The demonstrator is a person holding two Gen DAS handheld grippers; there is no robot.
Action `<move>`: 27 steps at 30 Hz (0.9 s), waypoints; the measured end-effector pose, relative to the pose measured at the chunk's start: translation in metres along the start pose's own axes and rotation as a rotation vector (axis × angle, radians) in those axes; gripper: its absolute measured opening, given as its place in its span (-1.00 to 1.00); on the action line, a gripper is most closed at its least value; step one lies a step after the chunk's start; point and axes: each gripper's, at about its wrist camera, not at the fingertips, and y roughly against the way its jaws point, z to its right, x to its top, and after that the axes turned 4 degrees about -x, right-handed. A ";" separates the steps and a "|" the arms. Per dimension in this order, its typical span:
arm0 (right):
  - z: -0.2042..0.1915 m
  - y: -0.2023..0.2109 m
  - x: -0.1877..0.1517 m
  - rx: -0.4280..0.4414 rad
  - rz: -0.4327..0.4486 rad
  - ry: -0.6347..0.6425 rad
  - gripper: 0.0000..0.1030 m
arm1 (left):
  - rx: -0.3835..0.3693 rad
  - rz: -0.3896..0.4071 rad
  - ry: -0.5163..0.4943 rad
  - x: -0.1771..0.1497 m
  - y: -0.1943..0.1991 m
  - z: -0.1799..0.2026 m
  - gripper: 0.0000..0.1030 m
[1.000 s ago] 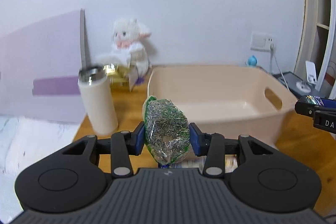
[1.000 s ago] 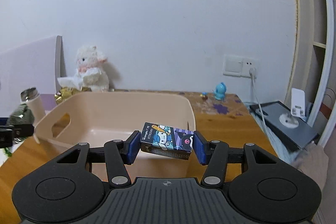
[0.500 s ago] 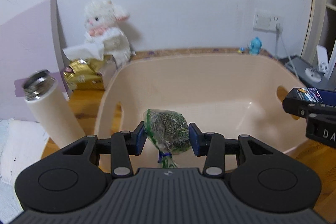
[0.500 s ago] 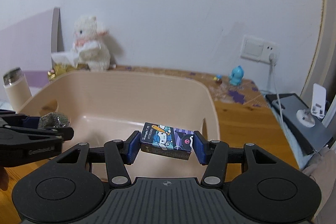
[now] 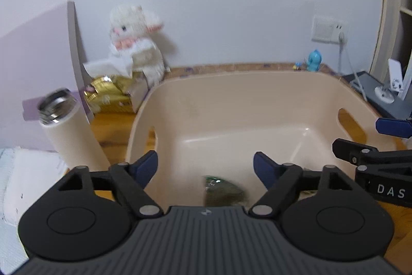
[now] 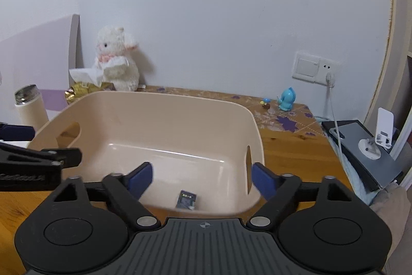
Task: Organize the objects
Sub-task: 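Lift both held items over the basket and open both grippers, then grasp the blue-and-white patterned box with left gripper while right grasps keychain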
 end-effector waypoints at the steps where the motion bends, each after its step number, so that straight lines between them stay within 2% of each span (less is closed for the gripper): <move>1: 0.000 0.007 -0.002 0.001 0.006 -0.008 0.81 | 0.002 0.003 -0.005 -0.001 0.007 0.000 0.68; 7: -0.001 0.037 -0.017 0.007 0.020 -0.049 0.97 | 0.023 0.048 -0.037 -0.011 0.051 -0.001 0.82; 13: -0.010 0.045 -0.045 0.013 -0.028 -0.053 1.00 | 0.015 0.049 -0.046 -0.028 0.074 -0.004 0.85; 20: -0.027 0.025 -0.084 0.025 -0.142 -0.056 1.00 | 0.014 -0.024 -0.031 -0.062 0.065 -0.010 0.91; 27: -0.053 0.005 -0.102 0.025 -0.187 -0.020 1.00 | 0.037 -0.099 -0.020 -0.096 0.046 -0.022 0.91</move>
